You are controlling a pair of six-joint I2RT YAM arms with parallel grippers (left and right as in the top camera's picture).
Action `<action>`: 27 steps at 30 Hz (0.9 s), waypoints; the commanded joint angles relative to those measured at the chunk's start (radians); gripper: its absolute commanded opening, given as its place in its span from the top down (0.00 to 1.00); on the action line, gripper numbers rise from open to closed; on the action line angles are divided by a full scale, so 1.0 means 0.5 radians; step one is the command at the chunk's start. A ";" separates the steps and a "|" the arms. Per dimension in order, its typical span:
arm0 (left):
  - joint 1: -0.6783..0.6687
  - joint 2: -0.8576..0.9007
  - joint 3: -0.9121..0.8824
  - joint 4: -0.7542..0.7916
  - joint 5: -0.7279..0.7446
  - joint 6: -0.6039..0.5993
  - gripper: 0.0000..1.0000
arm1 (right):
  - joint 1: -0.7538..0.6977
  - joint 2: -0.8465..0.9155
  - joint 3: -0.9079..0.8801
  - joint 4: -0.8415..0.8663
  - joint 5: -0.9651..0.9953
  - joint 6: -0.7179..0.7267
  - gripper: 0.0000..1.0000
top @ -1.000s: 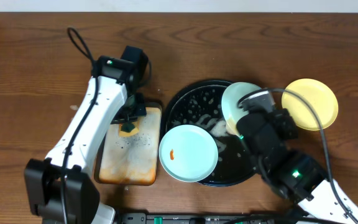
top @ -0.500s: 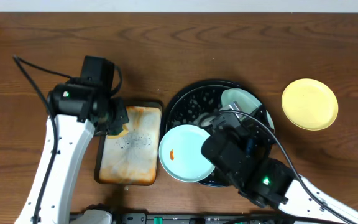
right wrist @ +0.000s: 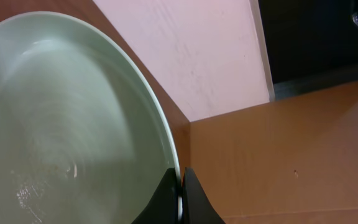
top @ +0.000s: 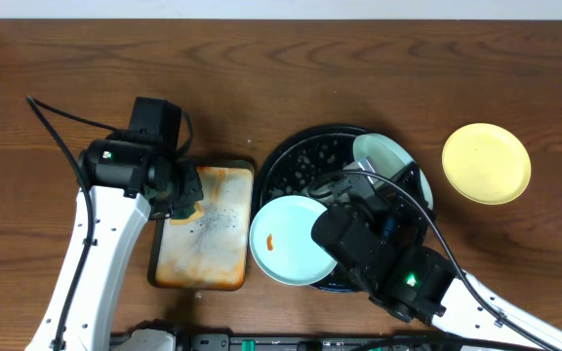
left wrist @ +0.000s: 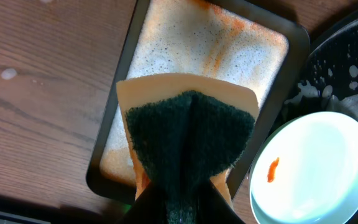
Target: Clean dirty plates on tray and stack at the side
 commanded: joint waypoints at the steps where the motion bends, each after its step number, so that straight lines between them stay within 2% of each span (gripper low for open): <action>1: 0.012 -0.015 -0.009 0.007 -0.004 0.012 0.83 | 0.020 -0.005 0.043 0.028 0.083 -0.002 0.99; 3: 0.012 -0.015 -0.009 0.007 -0.004 0.012 0.78 | 0.020 -0.005 0.043 0.047 0.083 -0.002 0.99; 10: 0.012 -0.015 -0.009 0.006 -0.004 0.012 0.76 | 0.020 -0.005 0.043 0.051 0.083 0.002 0.99; 18: 0.012 -0.015 -0.009 0.006 -0.003 0.012 0.75 | -0.027 -0.005 0.043 0.050 0.048 0.134 0.99; 27: 0.012 -0.015 -0.009 0.007 -0.003 0.012 0.74 | -0.255 -0.005 0.043 0.050 -0.405 0.299 0.99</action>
